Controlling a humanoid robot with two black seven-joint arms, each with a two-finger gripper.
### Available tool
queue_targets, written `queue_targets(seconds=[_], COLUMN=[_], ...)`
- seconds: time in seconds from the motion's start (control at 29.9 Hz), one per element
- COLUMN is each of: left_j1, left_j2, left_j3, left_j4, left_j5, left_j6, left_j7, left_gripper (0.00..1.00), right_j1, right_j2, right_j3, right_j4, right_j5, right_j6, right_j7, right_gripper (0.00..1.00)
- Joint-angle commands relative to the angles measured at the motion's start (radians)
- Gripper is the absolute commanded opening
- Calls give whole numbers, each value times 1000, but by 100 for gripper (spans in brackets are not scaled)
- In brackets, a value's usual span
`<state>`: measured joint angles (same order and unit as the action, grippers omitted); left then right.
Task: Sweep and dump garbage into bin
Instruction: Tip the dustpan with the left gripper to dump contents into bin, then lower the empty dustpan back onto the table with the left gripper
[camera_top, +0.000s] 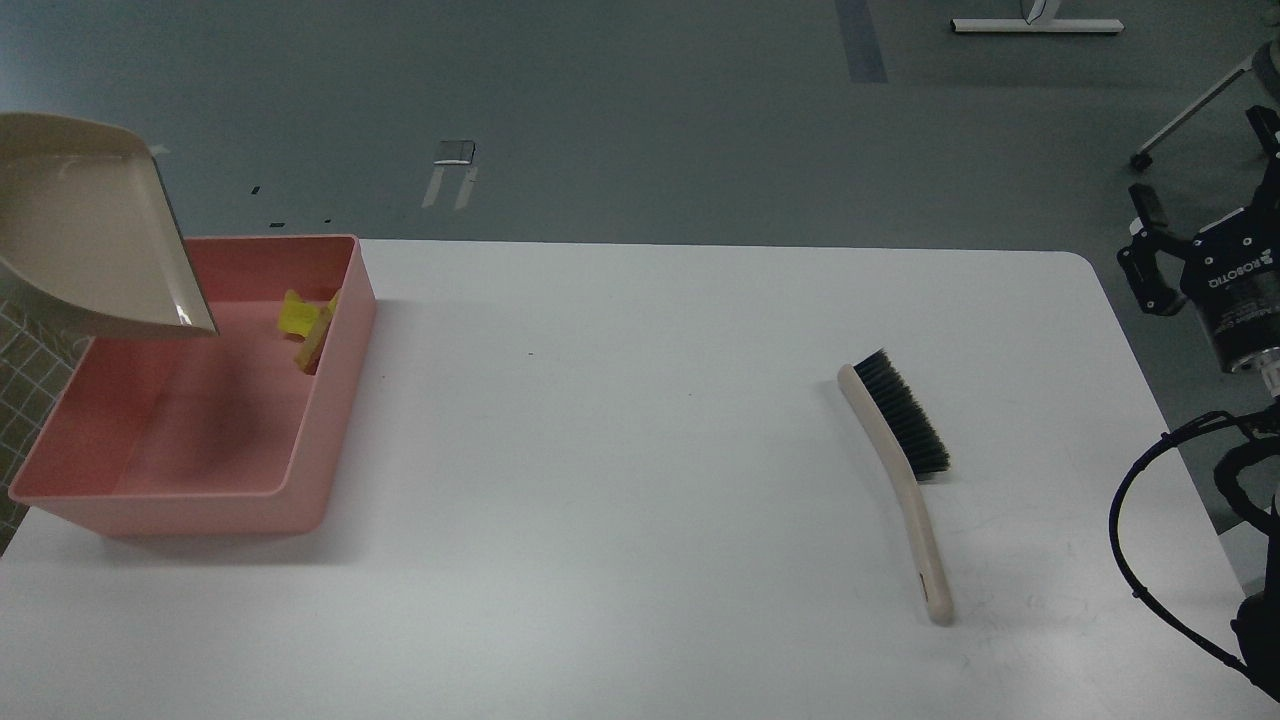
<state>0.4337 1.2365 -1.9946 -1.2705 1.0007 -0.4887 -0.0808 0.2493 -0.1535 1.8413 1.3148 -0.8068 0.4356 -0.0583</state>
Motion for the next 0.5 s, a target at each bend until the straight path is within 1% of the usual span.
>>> queue_targets(seconds=[0.0, 0.1, 0.3, 0.4, 0.47], left_j1=[-4, -7, -35, -122, -165], left_j2=[-11, -11, -8, -9, -14], left_j3=[-59, -67, -98, -82, -69], left_j4=[20, 23, 13, -4, -12], left_j5=[-55, -103, -227, -234, -235], left_j6=[0, 0, 0, 0, 0], left_j7=[3, 3, 4, 13, 32], left_gripper=[0, 0, 0, 0, 0], right_j1=[1, 2, 7, 8, 10], right_j2=[-8, -15, -17, -17, -17], right_j3=[6, 6, 13, 29, 41], right_j4=[3, 3, 6, 3, 1], right_j5=[0, 0, 0, 0, 0], right_j6=[-1, -2, -6, -9, -9], right_j7=[0, 0, -2, -2, -2], right_gripper=[96, 99, 100, 99, 100])
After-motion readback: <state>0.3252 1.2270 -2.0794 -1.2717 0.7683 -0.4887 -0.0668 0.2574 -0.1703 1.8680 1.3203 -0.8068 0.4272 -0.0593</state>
